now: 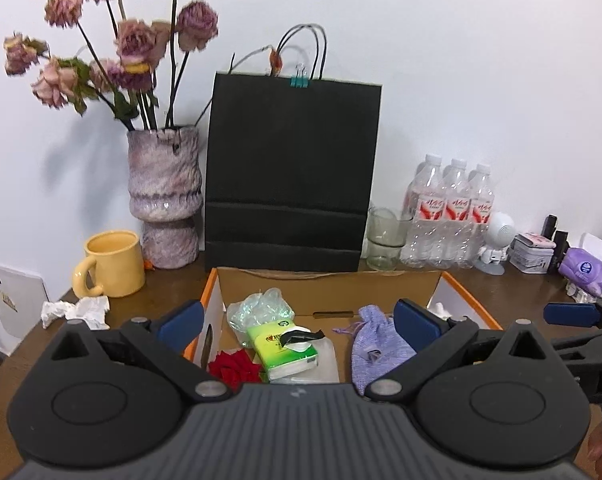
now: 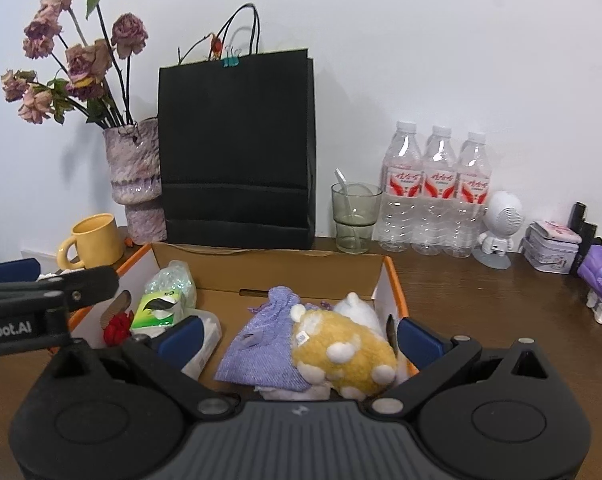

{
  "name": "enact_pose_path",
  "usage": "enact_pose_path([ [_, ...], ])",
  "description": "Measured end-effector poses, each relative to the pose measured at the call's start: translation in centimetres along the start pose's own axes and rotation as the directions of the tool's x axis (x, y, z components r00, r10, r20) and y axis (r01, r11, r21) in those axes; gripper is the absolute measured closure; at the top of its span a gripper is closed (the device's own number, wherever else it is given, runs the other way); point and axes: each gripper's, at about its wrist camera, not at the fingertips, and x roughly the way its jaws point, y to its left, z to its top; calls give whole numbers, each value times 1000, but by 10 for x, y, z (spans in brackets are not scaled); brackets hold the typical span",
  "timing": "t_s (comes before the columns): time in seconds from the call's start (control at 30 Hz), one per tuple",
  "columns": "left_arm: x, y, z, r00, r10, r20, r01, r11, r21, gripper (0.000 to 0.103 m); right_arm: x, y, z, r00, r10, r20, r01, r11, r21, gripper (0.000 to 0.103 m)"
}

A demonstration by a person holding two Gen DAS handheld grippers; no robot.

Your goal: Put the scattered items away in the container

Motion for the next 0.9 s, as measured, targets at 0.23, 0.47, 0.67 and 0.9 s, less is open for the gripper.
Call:
enact_pose_path([
  [0.23,-27,-4,-13,1000,15,-8,-15,999,38,0,-31,-3,-11,1000,-4,0,4,1000,5,0],
  [0.47,-46,-1,-37,999,12,-40,-11,1000,25,0,-53,1,-25,1000,4,4,-4,1000,6,0],
  [0.67,-47,-2,-53,997,18,-72,-17,1000,15,0,-55,5,-40,1000,-25,-12,25,1000,10,0],
  [0.9,-51,0,-59,998,9,-69,-9,1000,10,0,-59,5,-48,1000,-6,-7,6,1000,12,0],
])
